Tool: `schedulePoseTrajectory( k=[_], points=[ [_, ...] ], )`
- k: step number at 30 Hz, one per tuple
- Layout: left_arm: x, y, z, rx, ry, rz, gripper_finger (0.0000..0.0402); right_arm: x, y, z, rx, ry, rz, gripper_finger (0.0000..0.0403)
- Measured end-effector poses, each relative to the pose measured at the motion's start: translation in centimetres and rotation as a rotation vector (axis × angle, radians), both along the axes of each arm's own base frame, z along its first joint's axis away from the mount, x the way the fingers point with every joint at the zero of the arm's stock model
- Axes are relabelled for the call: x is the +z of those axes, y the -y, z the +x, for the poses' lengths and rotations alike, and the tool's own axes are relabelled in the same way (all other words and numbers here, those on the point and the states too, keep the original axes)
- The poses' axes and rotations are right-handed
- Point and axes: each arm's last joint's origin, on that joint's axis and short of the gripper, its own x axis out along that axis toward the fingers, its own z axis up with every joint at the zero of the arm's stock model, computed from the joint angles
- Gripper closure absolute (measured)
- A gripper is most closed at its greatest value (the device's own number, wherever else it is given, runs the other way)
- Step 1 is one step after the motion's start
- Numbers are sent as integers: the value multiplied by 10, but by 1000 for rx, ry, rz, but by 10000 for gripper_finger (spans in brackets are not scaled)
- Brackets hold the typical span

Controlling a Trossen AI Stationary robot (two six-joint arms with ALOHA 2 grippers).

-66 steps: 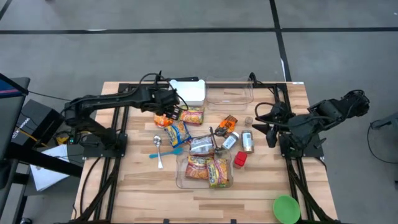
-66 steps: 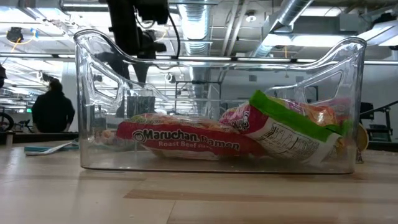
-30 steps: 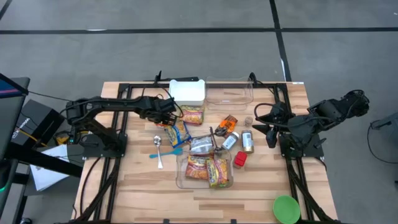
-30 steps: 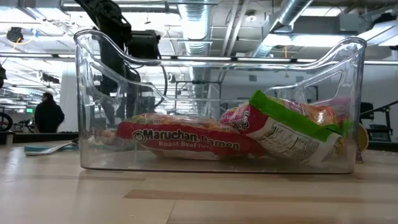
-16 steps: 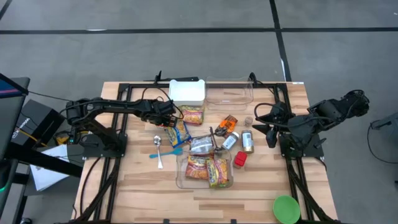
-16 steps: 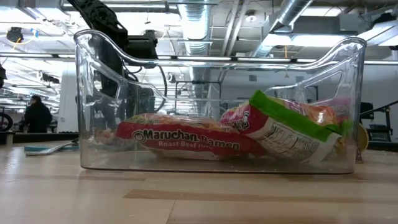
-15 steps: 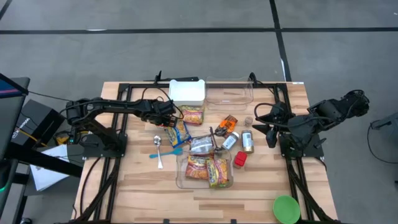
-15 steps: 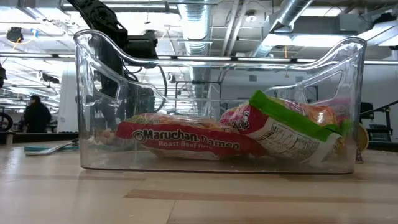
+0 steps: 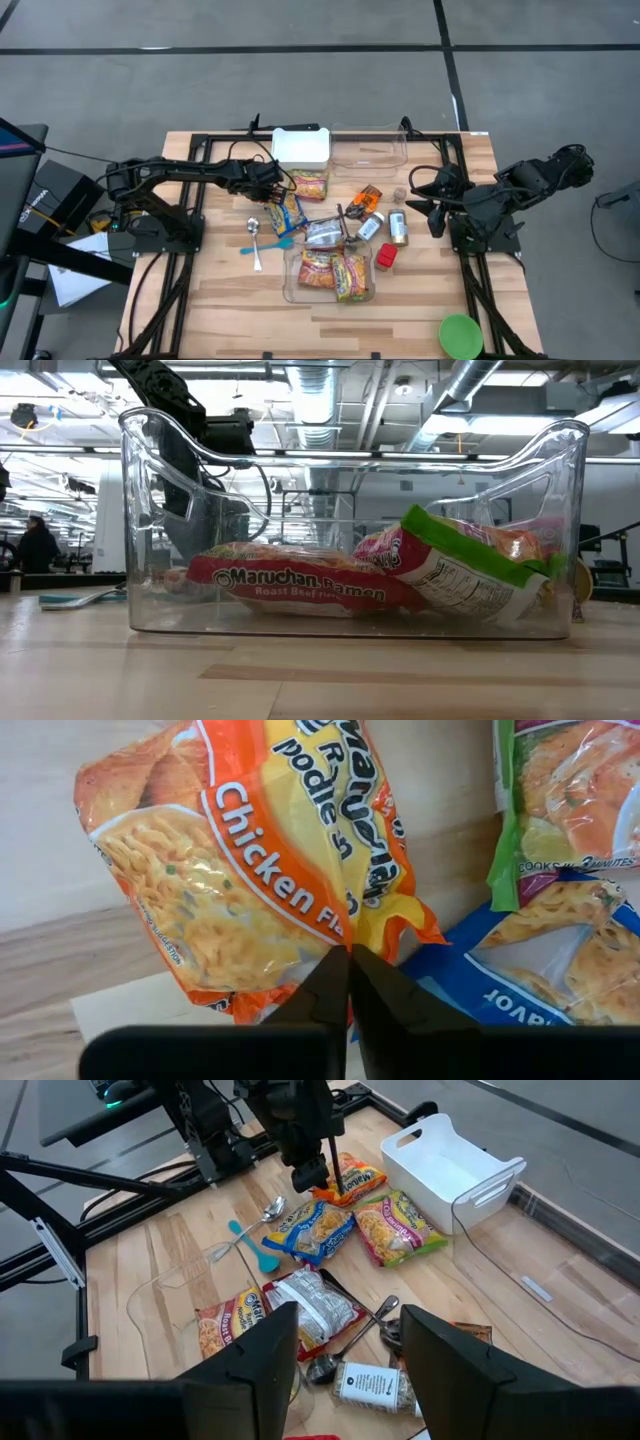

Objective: Pick & Place Food Item
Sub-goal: Put the orange noodle pack into the bottom transparent bin

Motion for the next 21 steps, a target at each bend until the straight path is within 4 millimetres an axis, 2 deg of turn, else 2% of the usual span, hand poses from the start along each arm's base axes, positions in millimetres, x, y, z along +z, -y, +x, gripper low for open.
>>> schedulePoseTrajectory(
  k=[9,21],
  points=[
    [5,0,-1,-15,13,19,401,0,0,0,0,0,0,232],
    [54,9,-21,-19,199,104,401,0,0,0,0,-1,-1,232]
  ],
)
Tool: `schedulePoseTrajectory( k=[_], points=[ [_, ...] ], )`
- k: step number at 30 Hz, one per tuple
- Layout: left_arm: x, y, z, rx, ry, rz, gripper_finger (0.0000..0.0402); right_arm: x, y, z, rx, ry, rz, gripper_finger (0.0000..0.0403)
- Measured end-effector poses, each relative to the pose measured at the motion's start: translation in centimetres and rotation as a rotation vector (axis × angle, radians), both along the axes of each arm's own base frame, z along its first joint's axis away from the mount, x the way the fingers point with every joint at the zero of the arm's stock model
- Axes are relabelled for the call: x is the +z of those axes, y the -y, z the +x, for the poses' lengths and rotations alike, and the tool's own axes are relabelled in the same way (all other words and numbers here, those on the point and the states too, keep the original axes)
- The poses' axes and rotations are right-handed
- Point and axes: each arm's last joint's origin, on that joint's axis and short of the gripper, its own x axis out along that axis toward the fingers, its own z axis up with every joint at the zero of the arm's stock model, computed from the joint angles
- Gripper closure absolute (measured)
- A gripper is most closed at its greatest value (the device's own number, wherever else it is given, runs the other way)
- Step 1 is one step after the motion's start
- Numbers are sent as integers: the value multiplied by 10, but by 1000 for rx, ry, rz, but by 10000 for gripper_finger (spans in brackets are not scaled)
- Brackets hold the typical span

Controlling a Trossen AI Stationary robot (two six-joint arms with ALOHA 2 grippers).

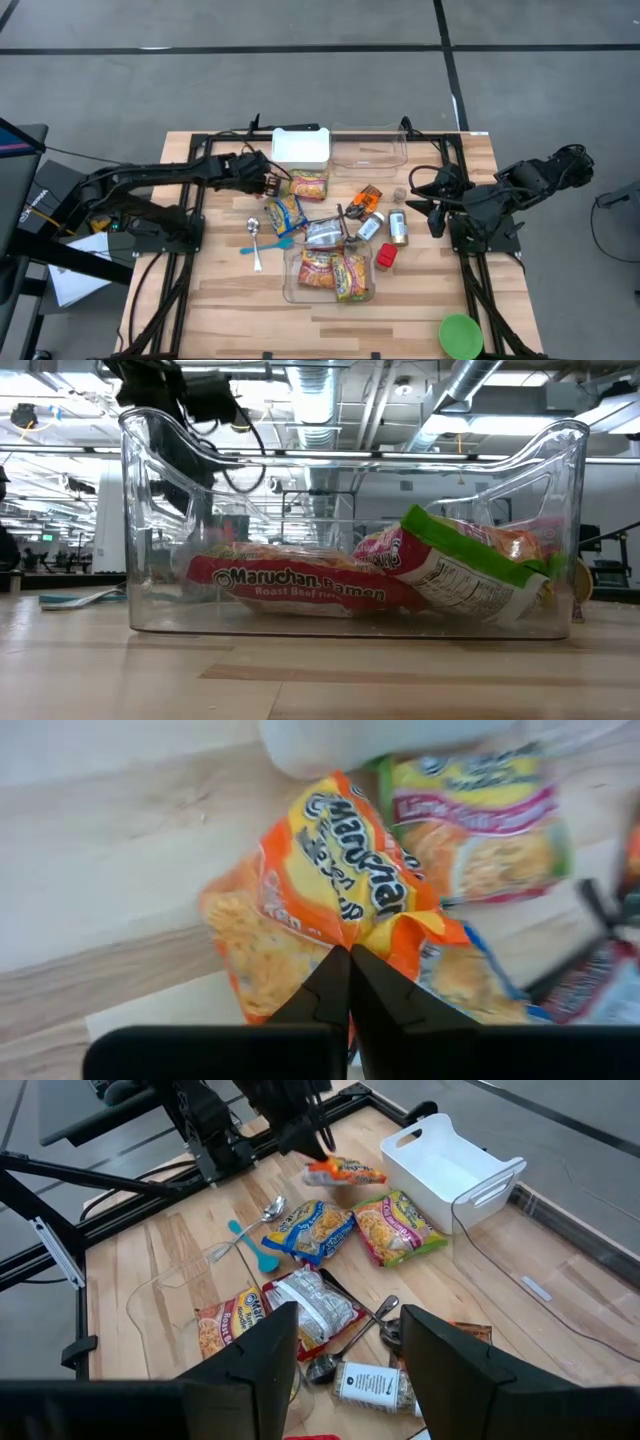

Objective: Pick & Place Food Item
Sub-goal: Put the orange noodle pack into the bottom transparent bin

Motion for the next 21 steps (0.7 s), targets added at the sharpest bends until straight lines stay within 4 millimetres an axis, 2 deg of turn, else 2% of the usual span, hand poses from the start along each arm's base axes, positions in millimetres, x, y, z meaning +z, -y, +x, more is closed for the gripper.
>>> schedulePoseTrajectory(
  k=[6,10,17,21],
  points=[
    [23,12,-9,-38,112,35,401,0,0,0,2,-1,-4,232],
    [33,21,-9,-150,192,18,401,0,0,0,4,-2,-7,232],
    [39,44,0,-289,279,-6,401,0,0,0,4,-2,-10,232],
    [45,58,12,-370,390,-7,401,0,0,0,3,-1,-10,232]
  ],
)
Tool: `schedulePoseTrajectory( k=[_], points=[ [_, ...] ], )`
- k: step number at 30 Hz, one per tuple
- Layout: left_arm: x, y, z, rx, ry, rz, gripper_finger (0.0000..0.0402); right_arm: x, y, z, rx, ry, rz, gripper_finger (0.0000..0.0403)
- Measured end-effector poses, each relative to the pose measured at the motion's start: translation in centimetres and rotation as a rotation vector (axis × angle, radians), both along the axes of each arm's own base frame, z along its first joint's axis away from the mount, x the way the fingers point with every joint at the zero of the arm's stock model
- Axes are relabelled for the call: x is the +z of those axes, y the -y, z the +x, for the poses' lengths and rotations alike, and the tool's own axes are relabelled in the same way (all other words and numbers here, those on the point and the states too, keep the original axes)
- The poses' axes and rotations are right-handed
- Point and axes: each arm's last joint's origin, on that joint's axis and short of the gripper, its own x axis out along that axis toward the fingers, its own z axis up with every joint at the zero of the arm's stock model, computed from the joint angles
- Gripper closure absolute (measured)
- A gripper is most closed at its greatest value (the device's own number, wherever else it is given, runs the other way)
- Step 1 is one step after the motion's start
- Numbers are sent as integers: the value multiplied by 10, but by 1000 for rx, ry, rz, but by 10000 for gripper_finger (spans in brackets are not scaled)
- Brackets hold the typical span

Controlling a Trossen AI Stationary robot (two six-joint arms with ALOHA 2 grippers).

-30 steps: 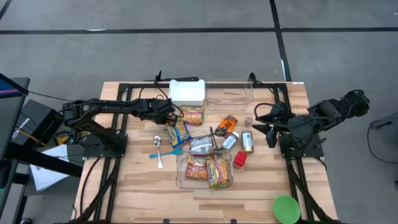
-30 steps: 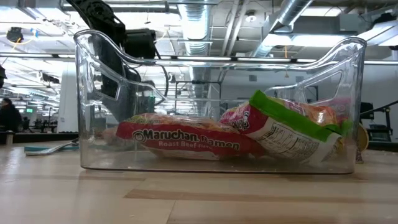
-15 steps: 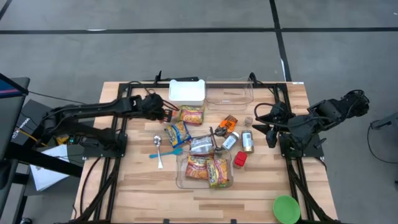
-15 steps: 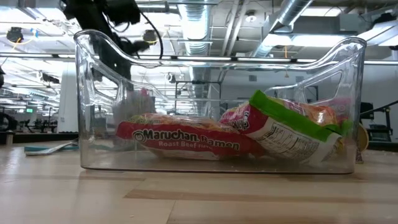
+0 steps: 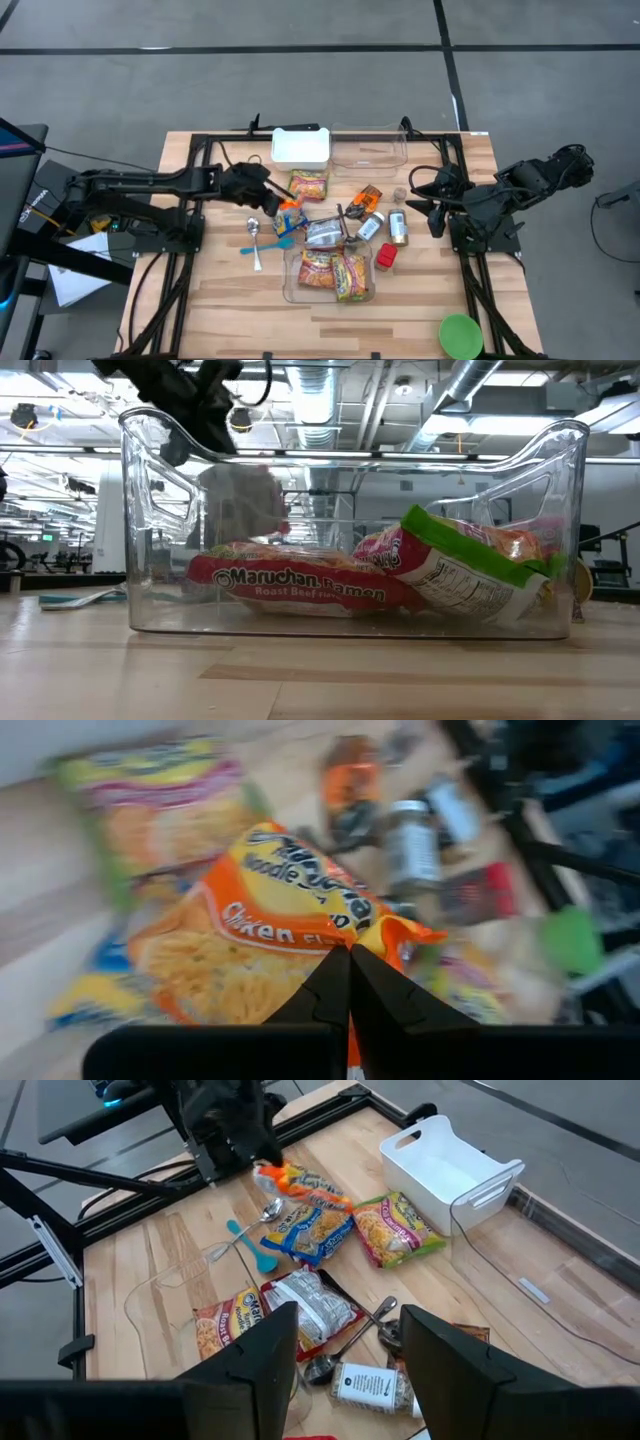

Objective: Pick & Place Food Item
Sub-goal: Put the orange noodle pack into the bottom transparent bin

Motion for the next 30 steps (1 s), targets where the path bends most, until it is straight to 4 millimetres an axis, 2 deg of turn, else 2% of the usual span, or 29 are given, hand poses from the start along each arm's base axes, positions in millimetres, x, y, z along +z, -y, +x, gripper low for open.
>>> schedulePoseTrajectory(
  k=[10,21,30],
  points=[
    [9,42,21,-185,186,17,401,0,0,0,-1,0,1,232],
    [5,87,37,-453,290,122,401,-2,1,-1,5,-24,-14,232],
    [-21,125,50,-721,273,247,401,-2,1,-2,9,-31,-16,232]
  ],
)
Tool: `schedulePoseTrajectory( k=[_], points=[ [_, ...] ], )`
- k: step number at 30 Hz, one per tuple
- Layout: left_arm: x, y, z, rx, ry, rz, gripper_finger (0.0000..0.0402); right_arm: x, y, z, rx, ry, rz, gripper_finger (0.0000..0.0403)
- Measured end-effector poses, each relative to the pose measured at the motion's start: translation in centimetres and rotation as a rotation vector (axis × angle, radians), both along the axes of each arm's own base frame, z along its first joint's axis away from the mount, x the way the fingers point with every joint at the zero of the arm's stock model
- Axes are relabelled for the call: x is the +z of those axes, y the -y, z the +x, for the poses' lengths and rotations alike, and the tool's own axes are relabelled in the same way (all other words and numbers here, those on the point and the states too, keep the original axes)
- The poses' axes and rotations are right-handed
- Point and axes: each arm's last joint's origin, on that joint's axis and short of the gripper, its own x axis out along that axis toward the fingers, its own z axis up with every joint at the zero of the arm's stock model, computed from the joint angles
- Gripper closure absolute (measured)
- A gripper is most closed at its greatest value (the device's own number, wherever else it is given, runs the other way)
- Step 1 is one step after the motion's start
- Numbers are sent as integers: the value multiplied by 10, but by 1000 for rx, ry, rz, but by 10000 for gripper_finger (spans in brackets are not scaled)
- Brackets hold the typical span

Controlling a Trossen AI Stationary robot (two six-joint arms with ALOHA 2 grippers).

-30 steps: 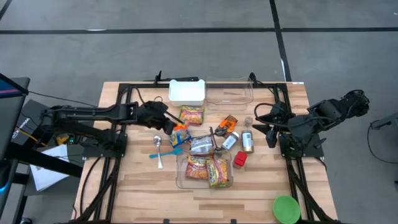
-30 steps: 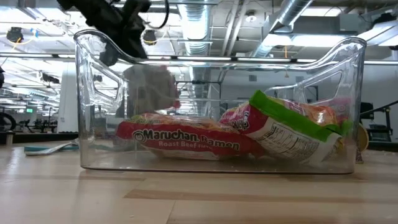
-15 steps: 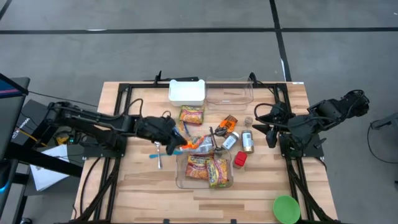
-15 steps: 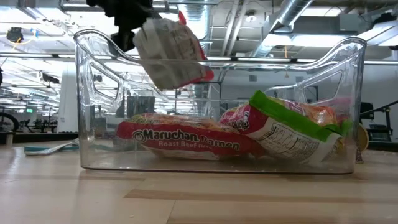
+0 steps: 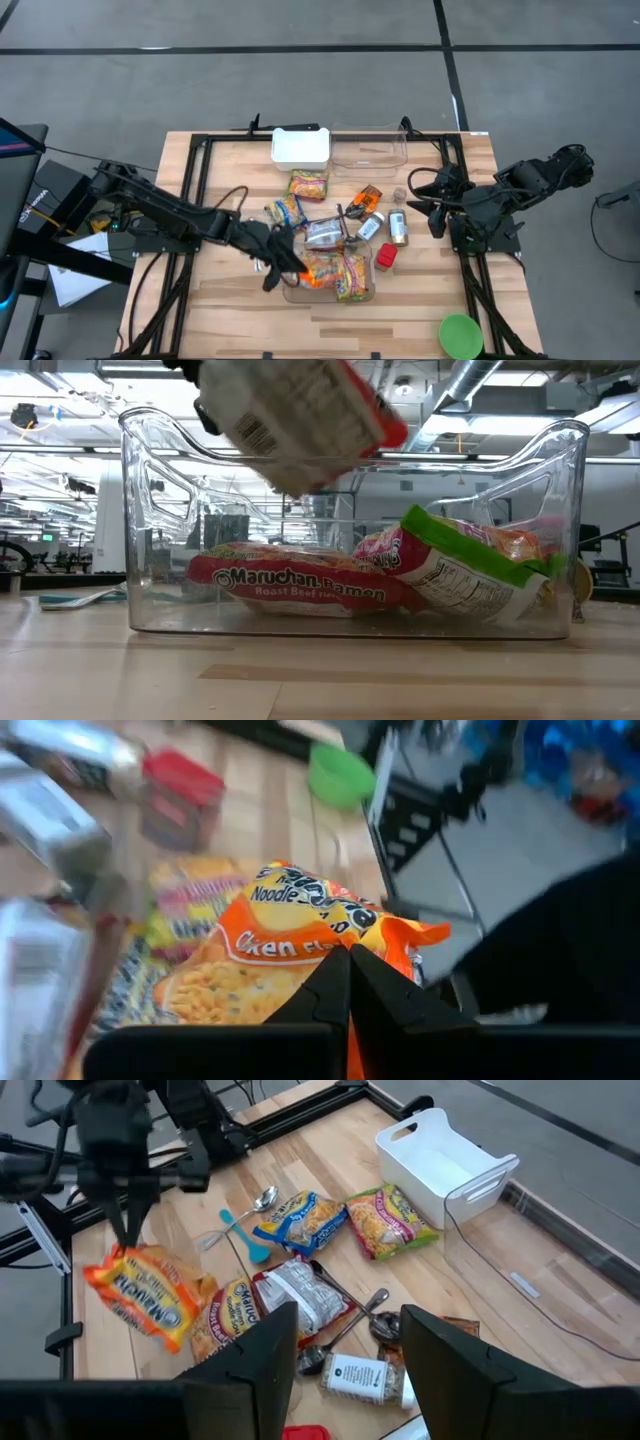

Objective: Pick & Place Food Item
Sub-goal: Put the orange noodle pack into the bottom transparent bin

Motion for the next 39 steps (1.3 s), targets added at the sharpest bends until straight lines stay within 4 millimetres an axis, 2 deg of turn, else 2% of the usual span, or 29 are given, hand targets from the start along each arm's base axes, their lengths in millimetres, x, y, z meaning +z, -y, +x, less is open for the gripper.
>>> schedulePoseTrajectory(
  k=[10,15,22,27,33,39],
  points=[
    [-34,6,11,-2,-116,90,401,0,0,0,3,0,0,232],
    [-43,7,14,-5,-142,104,401,0,0,0,3,0,0,232],
    [-53,4,5,-11,-279,158,401,0,0,0,3,-1,0,232],
    [-48,-1,-1,14,-302,195,401,0,0,0,3,-3,-1,232],
    [-33,-16,-16,107,-333,259,399,0,0,-1,1,-6,-1,232],
    [-18,-32,-27,169,-332,265,366,-1,0,0,1,-6,-1,232]
  ],
)
